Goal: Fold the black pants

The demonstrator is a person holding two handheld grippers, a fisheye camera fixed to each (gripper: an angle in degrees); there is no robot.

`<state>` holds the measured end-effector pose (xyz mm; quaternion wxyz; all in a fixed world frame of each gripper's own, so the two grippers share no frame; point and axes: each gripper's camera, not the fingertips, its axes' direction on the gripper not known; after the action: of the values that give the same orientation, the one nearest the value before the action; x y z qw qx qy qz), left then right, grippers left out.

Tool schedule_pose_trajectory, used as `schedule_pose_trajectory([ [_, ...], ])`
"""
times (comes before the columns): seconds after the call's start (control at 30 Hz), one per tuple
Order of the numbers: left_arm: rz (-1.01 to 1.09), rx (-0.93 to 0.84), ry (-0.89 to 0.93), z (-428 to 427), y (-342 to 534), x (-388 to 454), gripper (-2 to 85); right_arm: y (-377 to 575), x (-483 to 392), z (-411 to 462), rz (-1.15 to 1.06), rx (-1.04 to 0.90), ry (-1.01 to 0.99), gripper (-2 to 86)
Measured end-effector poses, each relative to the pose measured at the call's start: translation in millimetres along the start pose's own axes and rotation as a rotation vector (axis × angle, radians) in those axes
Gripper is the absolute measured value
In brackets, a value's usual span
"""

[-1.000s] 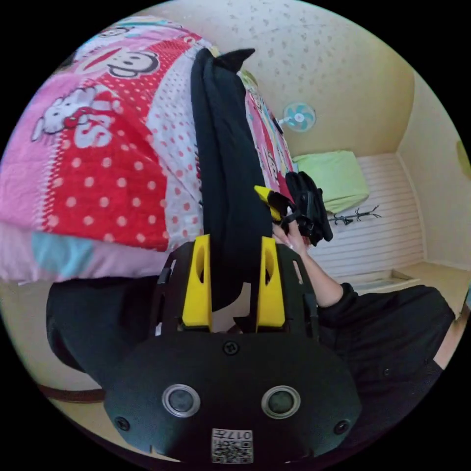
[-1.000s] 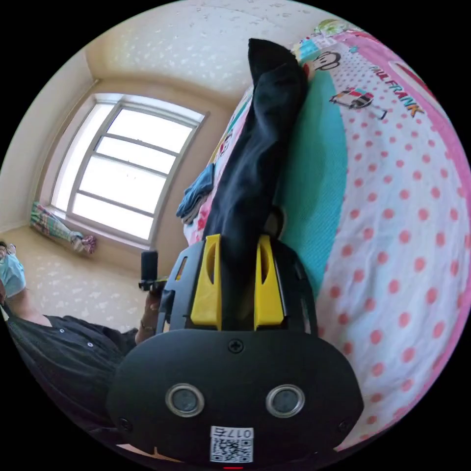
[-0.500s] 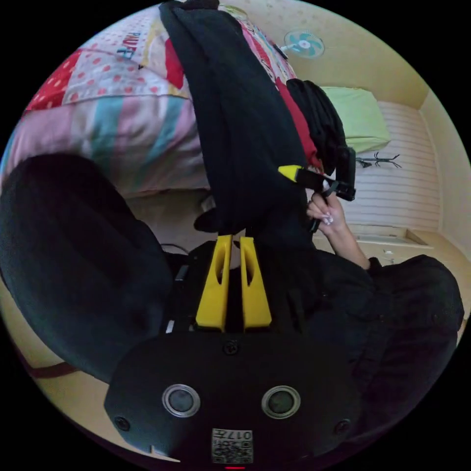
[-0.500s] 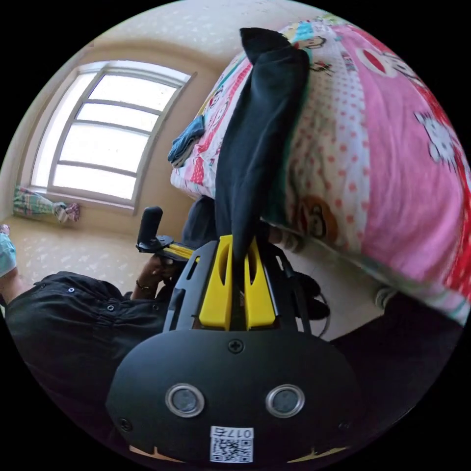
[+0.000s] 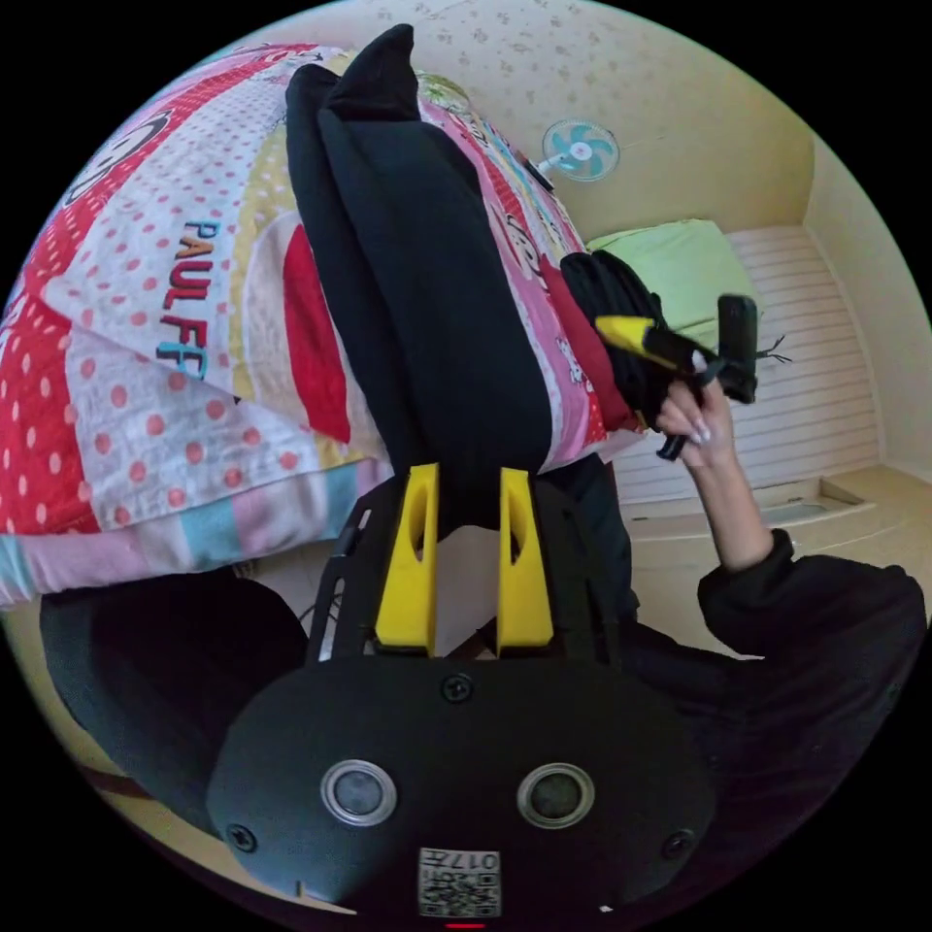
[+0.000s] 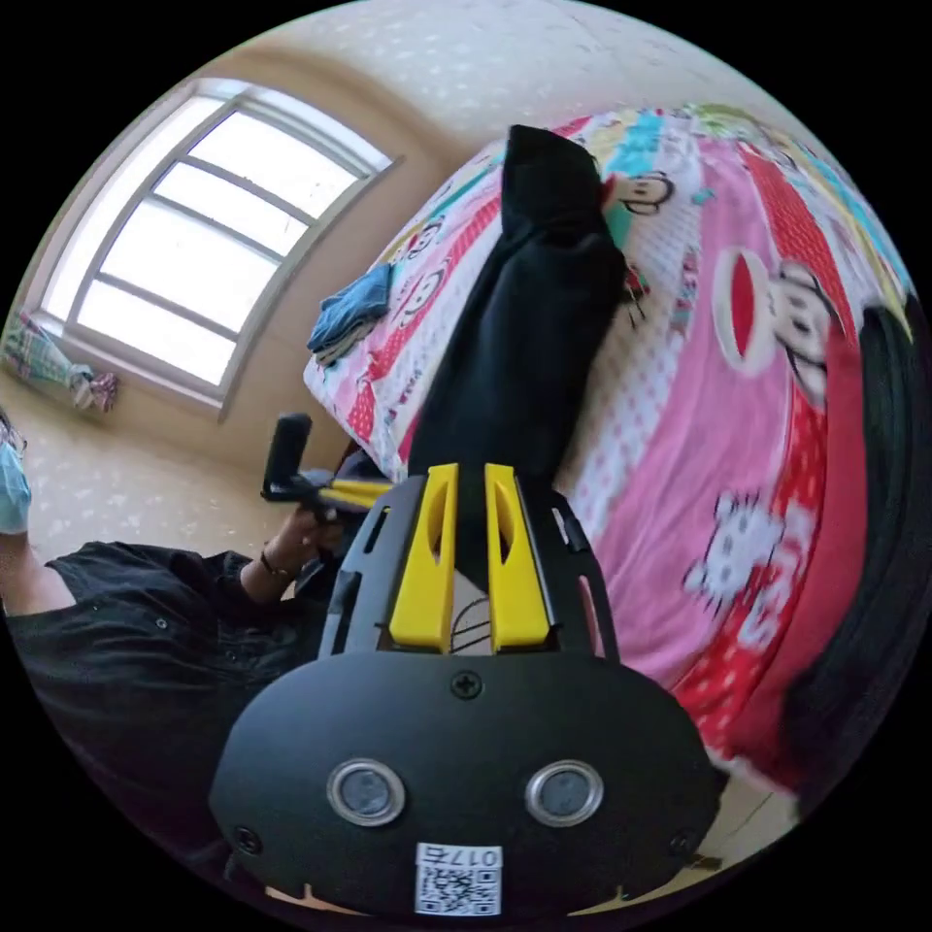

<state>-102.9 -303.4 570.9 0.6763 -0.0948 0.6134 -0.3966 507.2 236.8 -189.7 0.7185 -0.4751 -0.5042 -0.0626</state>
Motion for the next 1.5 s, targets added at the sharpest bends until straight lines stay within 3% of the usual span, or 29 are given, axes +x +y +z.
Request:
schedule_pose_trajectory([
  [0.23, -0.038, 0.037, 0.005, -4, 20, 5, 12.2, -271, -29, 64, -0.141, -0.033, 0.200, 12.9],
  [0.37, -0.043, -0.007, 0.006, 22, 31, 2, 10.0, -382, -2, 161, 0.010, -0.042, 0.316, 13.2],
  [0.47, -0.048, -0.004, -0.021, 29, 33, 3, 6.0, -406, 38, 226, 0.168, -0.087, 0.377, 10.2],
  [0.57, 0.013, -0.009, -0.033, 25, 40, 12, 3.1, -406, 32, 207, 0.232, 0.081, 0.211, 4.9],
  [0.67, 0.038, 0.016, 0.041, 11, 57, 17, 1.7, -400, -14, 176, 0.078, 0.240, 0.110, 3.1],
  [0.93, -0.075, 0.031, 0.018, 9, 94, 2, 4.1, -422, -31, 177, -0.039, 0.062, -0.018, 3.5],
  [1.07, -0.142, 0.126, -0.017, -13, 107, -5, 9.1, -354, -46, 93, -0.044, 0.232, -0.109, 5.1],
  [1.27, -0.016, 0.369, 0.006, -59, 84, -17, 11.2, -212, -11, -2, 0.129, 0.274, 0.059, 10.5],
  [1.37, -0.049, 0.401, 0.150, -56, 58, -47, 13.7, -158, 17, -11, 0.264, 0.219, -0.168, 12.1],
  [1.5, -0.134, 0.293, 0.188, -33, 55, -70, 14.8, -109, -10, -2, 0.254, 0.163, -0.405, 13.4],
])
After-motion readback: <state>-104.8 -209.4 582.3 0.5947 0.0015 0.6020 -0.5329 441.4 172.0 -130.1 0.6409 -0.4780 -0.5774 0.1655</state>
